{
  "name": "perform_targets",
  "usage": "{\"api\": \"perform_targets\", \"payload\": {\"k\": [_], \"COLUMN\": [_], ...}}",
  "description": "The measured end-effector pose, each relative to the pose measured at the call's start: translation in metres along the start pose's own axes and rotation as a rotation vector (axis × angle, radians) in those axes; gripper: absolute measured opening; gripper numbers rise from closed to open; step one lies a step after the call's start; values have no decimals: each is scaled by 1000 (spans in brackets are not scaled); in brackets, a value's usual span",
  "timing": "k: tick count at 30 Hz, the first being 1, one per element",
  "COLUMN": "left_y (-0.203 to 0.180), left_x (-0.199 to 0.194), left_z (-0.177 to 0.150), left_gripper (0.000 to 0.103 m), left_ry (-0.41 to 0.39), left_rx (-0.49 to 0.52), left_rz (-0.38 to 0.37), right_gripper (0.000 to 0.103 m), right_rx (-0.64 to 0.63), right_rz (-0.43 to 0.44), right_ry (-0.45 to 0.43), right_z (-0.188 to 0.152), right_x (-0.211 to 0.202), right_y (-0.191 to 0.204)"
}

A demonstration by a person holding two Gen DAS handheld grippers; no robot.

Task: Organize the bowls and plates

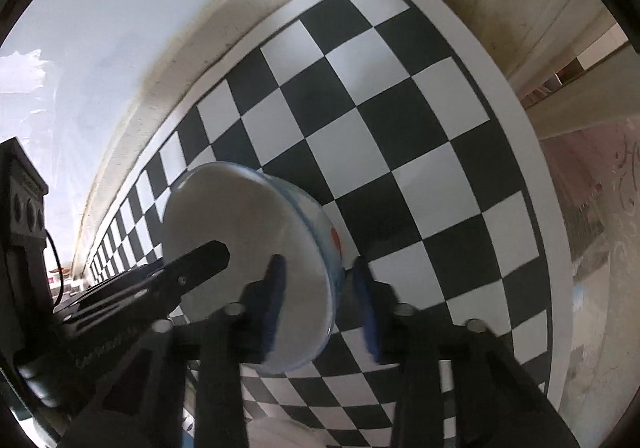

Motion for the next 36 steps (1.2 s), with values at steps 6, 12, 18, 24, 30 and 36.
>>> {"api": "perform_targets", "payload": {"k": [6, 12, 18, 24, 30, 36], "left_y": [-4, -11, -18, -19, -23, -20], "left_x": [3, -3, -26, -54, -78, -89], "left_z": [1, -8, -28, -54, -90, -127], "left_gripper": [22, 22, 22, 22, 22, 22], "left_ry": [-8, -21, -38, -49, -82, -96], "left_rx": [15, 20, 25, 32, 37, 68], "left_rz": [0, 14, 7, -10, -23, -9], "right_gripper": [10, 10, 10, 9, 10, 10], "right_rx": [-27, -48, -77, -97, -121, -143], "right_rz": [-73, -75, -61, -33, -7, 5], "right_ry": [-1, 2, -10, -25, -40, -35], "right_z": [2, -10, -29, -64, -108, -151], "right_x": [3, 4, -10, -33, -55, -65], "right_y": [-5, 8, 27, 42, 59, 59]}}
Point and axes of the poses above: each gripper's, at about its wrist camera, not at the fingertips, and x roughly the way its jaws point, y to its left, z to its top, the point moved 9 cm from there along x, roughly the way its jaws point
